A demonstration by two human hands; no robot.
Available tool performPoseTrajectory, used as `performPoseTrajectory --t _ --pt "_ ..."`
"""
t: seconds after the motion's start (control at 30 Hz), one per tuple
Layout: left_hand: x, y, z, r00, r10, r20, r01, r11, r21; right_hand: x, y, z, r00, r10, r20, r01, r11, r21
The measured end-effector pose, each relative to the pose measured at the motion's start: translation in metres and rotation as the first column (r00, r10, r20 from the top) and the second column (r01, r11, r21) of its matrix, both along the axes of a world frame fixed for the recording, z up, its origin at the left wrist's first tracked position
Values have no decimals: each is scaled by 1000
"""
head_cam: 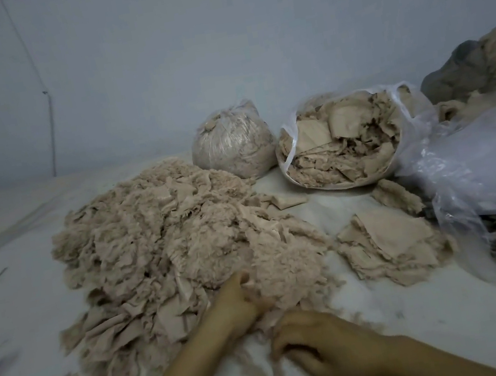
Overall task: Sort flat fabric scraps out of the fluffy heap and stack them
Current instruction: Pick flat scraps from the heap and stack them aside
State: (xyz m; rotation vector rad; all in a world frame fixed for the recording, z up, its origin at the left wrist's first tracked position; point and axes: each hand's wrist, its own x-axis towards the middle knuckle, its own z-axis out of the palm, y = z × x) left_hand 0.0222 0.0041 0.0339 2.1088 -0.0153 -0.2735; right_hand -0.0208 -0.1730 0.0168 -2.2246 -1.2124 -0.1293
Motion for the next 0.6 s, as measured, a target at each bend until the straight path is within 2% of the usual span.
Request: performPoseTrajectory --t 0.07,0.13,0.23,0.3,0.33,0.43,0.5,0.6 --pt "-3 2 -2 995 84 60 -81 996 -47 -1 -4 5 992 -70 -109 74 997 31" --pt "-4 5 -2 981 159 106 -152 986 -72 1 -7 7 956 -205 -211 227 970 86" --pt "-11 5 5 980 197 -30 -194 914 -356 6 -8 4 813 -419 -404 514 842 163" --pt "-18 7 10 987 158 -14 -147 882 -447 6 -6 5 686 -383 -619 620 752 221" --pt "-21 7 12 988 153 27 -126 892 -434 6 -5 7 674 -382 -632 635 737 231" --pt "-27 8 10 979 106 176 -31 921 -387 7 -4 11 787 -492 -373 577 801 160" --pt "-31 5 8 970 61 237 33 927 -374 6 -1 12 841 -476 -257 519 845 133" --pt "-39 0 1 951 -58 304 137 960 -245 7 3 9 844 -514 -153 535 829 164"
